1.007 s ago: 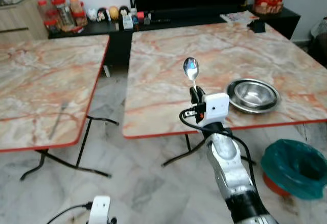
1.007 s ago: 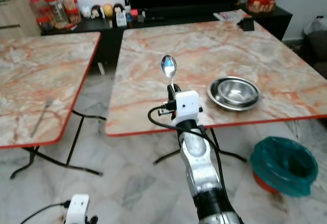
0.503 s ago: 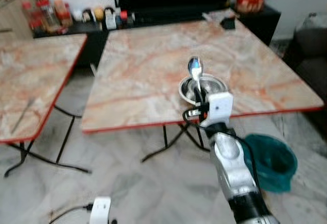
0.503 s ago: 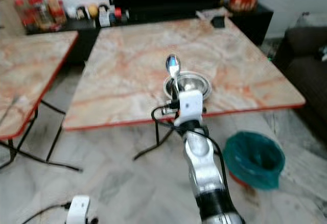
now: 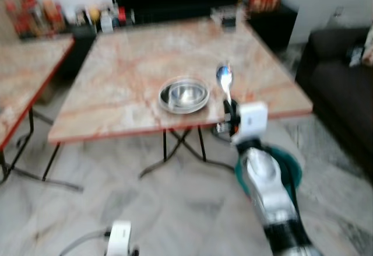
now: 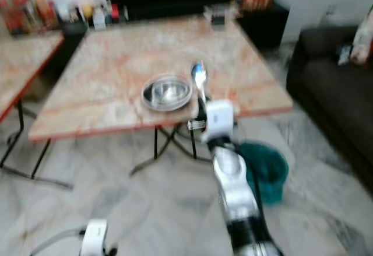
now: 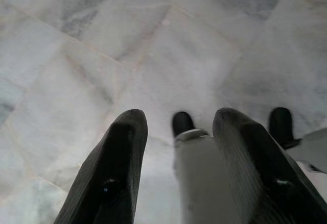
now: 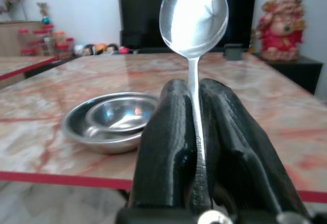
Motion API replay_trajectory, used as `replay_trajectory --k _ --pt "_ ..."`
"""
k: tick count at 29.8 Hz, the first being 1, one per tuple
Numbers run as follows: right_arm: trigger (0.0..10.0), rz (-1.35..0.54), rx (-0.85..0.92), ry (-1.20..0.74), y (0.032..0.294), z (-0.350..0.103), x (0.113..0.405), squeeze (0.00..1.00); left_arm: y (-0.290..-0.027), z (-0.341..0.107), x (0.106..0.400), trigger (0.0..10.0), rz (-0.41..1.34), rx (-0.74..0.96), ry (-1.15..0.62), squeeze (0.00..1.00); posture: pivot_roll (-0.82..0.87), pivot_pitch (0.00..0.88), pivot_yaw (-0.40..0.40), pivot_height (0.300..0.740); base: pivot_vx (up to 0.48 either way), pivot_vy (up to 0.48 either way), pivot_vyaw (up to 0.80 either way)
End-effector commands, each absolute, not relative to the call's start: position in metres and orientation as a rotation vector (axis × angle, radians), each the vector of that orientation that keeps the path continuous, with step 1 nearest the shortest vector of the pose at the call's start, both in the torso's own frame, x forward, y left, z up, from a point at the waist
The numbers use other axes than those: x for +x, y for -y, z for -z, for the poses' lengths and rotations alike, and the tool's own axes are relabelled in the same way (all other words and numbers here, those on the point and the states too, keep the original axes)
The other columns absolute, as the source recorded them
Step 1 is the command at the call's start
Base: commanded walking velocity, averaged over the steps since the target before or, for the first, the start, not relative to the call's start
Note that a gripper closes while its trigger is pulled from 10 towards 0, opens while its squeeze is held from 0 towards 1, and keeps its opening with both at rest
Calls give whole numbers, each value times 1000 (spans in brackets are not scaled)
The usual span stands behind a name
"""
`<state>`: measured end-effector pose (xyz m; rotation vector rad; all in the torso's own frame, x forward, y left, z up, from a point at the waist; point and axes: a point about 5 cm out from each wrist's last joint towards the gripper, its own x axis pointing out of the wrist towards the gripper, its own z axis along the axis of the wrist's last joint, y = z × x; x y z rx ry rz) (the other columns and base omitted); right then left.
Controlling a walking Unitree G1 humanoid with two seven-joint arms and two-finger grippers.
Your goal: Setting the table
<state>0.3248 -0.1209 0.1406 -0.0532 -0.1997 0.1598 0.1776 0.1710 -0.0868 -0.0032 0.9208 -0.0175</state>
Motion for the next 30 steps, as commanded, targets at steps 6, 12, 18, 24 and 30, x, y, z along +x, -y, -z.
replay_trajectory --k 6,12,18,24,30 --pt "10000 -195 -37 218 108 -147 326 0 -182 87 175 10000 -17 5 -929 0 -139 0 75 740 53 0 0" --pt "10000 -186 -35 202 109 -146 327 0 -182 87 175 10000 -17 6 -929 0 -139 0 75 740 356 0 0" --pt "10000 -194 -34 216 108 -148 327 0 -182 87 175 10000 -18 5 -929 0 -137 0 75 740 364 0 -400" --pt "10000 -197 -13 214 106 -149 326 0 -182 87 174 10000 -20 5 -931 0 -136 0 72 740 364 0 0" --pt "10000 -197 -13 217 107 -150 327 0 -182 87 174 10000 -21 5 -932 0 -136 0 72 740 361 0 0"
